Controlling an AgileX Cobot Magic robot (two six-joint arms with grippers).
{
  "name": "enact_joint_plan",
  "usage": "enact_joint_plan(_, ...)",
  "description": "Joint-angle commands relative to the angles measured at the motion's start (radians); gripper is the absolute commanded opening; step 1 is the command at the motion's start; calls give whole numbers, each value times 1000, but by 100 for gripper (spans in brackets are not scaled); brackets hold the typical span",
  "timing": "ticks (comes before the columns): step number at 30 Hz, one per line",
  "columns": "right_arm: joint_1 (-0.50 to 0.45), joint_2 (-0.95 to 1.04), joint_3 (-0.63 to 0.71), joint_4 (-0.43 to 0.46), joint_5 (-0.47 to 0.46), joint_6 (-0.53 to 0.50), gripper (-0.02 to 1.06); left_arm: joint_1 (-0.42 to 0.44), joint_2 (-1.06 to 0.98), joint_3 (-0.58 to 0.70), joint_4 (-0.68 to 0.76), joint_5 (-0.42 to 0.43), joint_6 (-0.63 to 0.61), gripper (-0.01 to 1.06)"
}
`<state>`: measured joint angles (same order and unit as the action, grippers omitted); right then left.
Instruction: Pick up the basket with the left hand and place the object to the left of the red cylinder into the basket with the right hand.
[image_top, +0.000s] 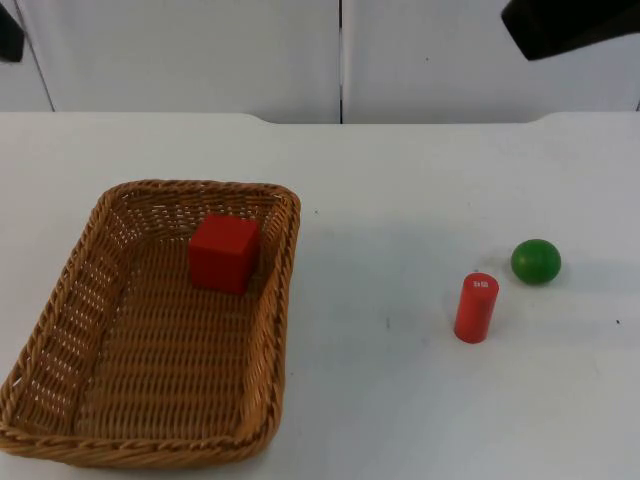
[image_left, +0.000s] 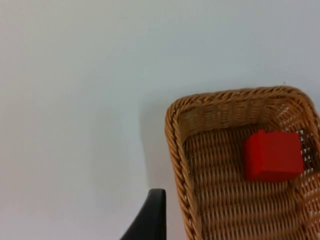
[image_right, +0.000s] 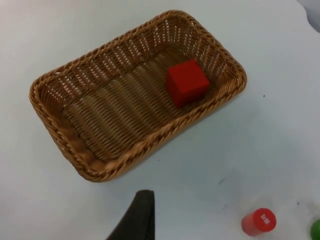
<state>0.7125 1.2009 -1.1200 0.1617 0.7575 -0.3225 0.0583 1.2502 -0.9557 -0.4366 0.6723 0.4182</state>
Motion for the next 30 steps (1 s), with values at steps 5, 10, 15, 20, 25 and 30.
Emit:
enact_joint_plan(5,-6,-7,83,2,-66,35,92,2,-129,55,-30,2,-9,89)
enact_joint_plan(10,-6,-7,165,9,-105,46,92,0,-239,124,-38,-23,-9,89)
enact_joint_plan(15,-6,-11,229,44,-125,46,92,-2,-352,192,-59,-25,-3,89)
enact_joint_plan(20,-6,-76,305,51,-192,46,92,-2,-449,217,-68,4,17,89)
enact_joint_plan(25,-6,-215,392,53,-241,53,92,-2,-559,217,-70,57,38,89)
enact_joint_plan(30,-6,-373,424,56,-205,98,92,-2,-656,217,-70,134,40,89)
